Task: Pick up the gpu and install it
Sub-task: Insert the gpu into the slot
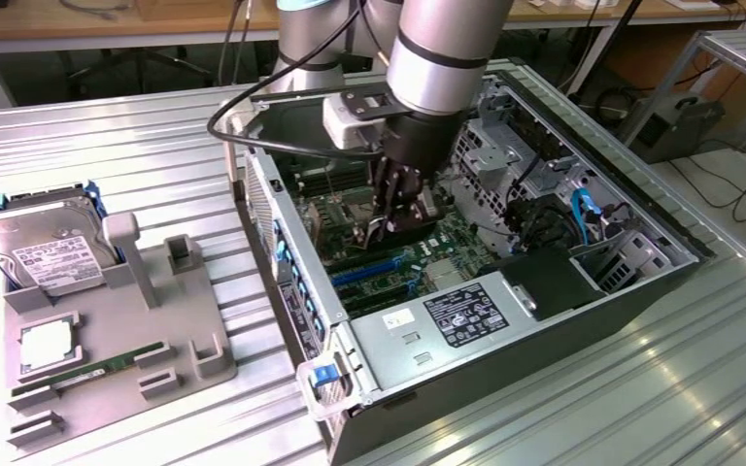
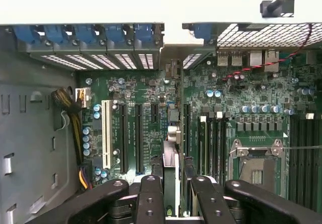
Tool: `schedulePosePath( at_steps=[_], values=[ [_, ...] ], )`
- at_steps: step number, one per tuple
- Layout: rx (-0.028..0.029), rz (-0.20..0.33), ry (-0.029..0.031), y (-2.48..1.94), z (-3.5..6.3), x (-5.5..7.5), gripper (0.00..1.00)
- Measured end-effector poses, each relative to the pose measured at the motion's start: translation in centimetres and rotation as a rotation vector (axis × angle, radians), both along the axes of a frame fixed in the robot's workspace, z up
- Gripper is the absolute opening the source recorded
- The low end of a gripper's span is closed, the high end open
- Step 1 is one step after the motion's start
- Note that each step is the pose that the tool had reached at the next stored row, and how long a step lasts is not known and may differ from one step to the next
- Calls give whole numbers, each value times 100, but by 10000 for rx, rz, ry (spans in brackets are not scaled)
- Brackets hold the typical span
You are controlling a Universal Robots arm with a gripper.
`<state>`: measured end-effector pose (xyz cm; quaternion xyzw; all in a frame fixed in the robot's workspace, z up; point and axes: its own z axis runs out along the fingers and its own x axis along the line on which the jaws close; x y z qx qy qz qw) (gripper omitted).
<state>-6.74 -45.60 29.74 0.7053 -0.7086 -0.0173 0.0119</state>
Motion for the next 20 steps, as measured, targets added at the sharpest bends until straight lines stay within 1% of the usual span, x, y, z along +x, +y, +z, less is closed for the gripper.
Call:
schedulePosePath(
  at_steps=[8, 12, 15, 20],
  values=[
    [1, 82, -1, -1, -176, -21, 26],
    [-1, 127, -1, -14, -237, -30, 26],
    [1, 173, -1, -29, -259, -31, 26],
    [33, 191, -2, -31, -290, -54, 26]
  ],
)
